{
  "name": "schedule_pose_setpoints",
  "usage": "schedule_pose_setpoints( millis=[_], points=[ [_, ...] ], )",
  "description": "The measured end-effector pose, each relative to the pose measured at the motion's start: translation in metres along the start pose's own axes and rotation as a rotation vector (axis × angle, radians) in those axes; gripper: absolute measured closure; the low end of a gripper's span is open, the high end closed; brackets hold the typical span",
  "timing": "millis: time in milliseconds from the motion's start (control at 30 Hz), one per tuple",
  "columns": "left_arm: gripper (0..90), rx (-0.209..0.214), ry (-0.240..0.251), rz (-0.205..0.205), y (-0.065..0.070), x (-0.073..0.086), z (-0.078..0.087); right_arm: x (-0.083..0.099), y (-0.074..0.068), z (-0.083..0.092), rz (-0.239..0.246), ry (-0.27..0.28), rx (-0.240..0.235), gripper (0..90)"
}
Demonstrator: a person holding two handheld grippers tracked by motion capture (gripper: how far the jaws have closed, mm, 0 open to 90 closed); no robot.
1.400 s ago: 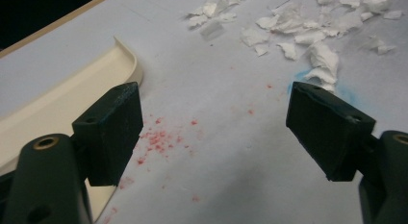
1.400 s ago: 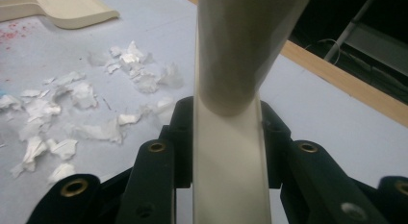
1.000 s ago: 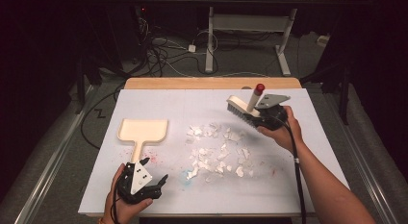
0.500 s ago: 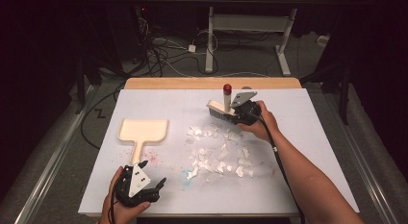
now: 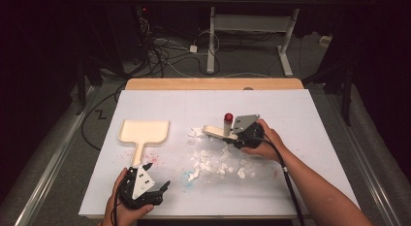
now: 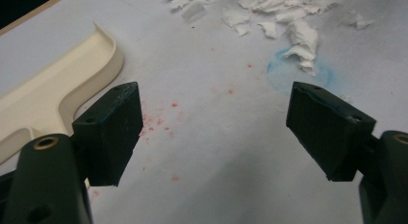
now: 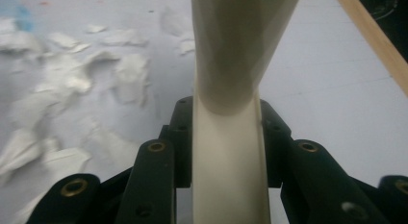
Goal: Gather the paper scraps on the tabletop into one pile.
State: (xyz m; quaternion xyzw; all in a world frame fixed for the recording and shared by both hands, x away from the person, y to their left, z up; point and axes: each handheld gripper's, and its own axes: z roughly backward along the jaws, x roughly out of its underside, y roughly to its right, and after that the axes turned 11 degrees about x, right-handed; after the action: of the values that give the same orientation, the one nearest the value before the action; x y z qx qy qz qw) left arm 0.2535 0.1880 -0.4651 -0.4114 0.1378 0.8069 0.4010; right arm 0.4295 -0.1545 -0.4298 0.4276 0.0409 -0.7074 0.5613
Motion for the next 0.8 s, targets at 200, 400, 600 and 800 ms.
schedule_pose_setpoints(
  millis=[200, 400, 600, 800],
  points=[
    [19.7, -0.008, 0.004, -0.009, 0.001, -0.002, 0.002, 0.006, -0.024, 0.023, 0.005, 0.015, -0.033, 67.7],
    [19.7, -0.012, 0.009, -0.008, 0.002, -0.002, 0.003, 0.007, -0.037, 0.042, 0.030, 0.046, -0.043, 67.9],
    [19.7, -0.014, 0.006, -0.006, 0.001, -0.003, 0.003, 0.000, -0.033, 0.054, 0.050, 0.054, -0.005, 67.9],
    [19.7, -0.014, 0.007, 0.004, -0.001, -0.002, 0.002, -0.015, -0.004, 0.046, 0.020, 0.076, 0.051, 67.9]
  ],
)
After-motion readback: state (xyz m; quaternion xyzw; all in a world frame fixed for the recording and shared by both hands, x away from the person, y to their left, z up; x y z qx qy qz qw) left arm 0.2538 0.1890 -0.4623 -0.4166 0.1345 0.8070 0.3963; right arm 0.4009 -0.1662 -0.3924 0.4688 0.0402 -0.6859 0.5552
